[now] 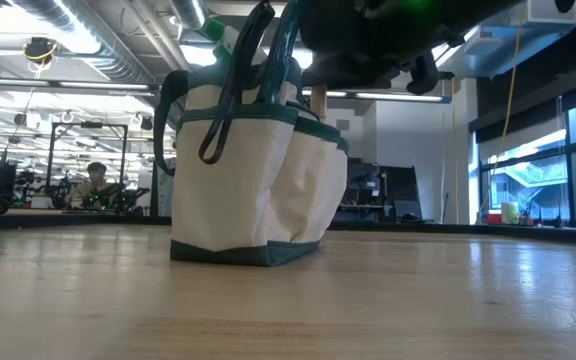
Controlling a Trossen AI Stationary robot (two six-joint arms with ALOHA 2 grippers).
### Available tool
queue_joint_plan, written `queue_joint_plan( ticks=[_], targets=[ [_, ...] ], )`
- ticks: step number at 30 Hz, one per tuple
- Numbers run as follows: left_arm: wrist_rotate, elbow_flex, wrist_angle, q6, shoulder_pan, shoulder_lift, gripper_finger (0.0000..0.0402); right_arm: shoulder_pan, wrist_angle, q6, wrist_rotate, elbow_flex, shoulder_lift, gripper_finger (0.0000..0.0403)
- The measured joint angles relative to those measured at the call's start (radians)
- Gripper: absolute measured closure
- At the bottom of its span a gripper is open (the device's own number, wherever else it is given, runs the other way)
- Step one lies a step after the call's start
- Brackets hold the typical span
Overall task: Pick & Place Garden tools in Gardening bag
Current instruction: Put the left brown trowel into the side pocket of the green gardening bag
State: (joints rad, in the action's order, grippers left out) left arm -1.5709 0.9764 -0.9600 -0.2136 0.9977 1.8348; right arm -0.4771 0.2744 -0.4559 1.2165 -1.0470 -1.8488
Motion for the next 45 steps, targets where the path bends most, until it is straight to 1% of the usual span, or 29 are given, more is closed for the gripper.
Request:
queue_joint_plan(
  ticks=[5,9,13,18,21,23,26,29,31,34,37,45],
  targets=[
    [0.000,0.000,0.000,0.002,0.000,0.000,0.0263,0.001,0.001,0.071,-0.021,0.000,0.000,0.0336],
    [0.000,0.000,0.000,0.001,0.000,0.000,0.0263,0.016,0.007,0.114,-0.102,0.000,0.000,0.0336],
    [0.000,0.000,0.001,0.001,-0.006,0.000,0.0263,0.029,0.071,0.191,-0.175,0.000,0.000,0.0336],
    [0.000,0.000,0.001,0.002,-0.006,-0.001,0.0263,0.030,0.160,0.292,-0.183,0.000,0.000,0.0336],
    [0.000,0.000,0.001,0.002,-0.006,-0.001,0.0263,0.042,0.129,0.277,-0.195,0.000,0.000,0.0336],
    [0.000,0.000,0.001,0.005,-0.006,-0.001,0.0263,0.054,0.122,0.252,-0.232,0.009,0.000,0.0336],
    [0.000,0.000,0.001,0.009,-0.006,-0.001,0.0263,0.071,0.187,0.231,-0.283,0.057,0.000,0.0336],
    [0.000,0.000,0.002,0.010,-0.006,-0.001,0.0263,0.079,0.278,0.227,-0.286,0.111,0.000,0.0336],
    [0.000,0.000,0.003,0.010,-0.006,-0.001,0.0263,0.080,0.303,0.226,-0.286,0.136,0.000,0.0336],
    [0.000,0.000,0.012,0.012,-0.006,-0.001,0.0263,0.078,0.296,0.207,-0.291,0.147,0.000,0.0336],
    [0.000,0.000,0.022,0.021,-0.006,-0.001,0.0263,0.072,0.266,0.196,-0.320,0.147,0.000,0.0336],
    [0.000,0.000,0.023,0.028,-0.006,-0.001,0.0263,0.070,0.229,0.166,-0.308,0.147,0.000,0.0336]
  ],
)
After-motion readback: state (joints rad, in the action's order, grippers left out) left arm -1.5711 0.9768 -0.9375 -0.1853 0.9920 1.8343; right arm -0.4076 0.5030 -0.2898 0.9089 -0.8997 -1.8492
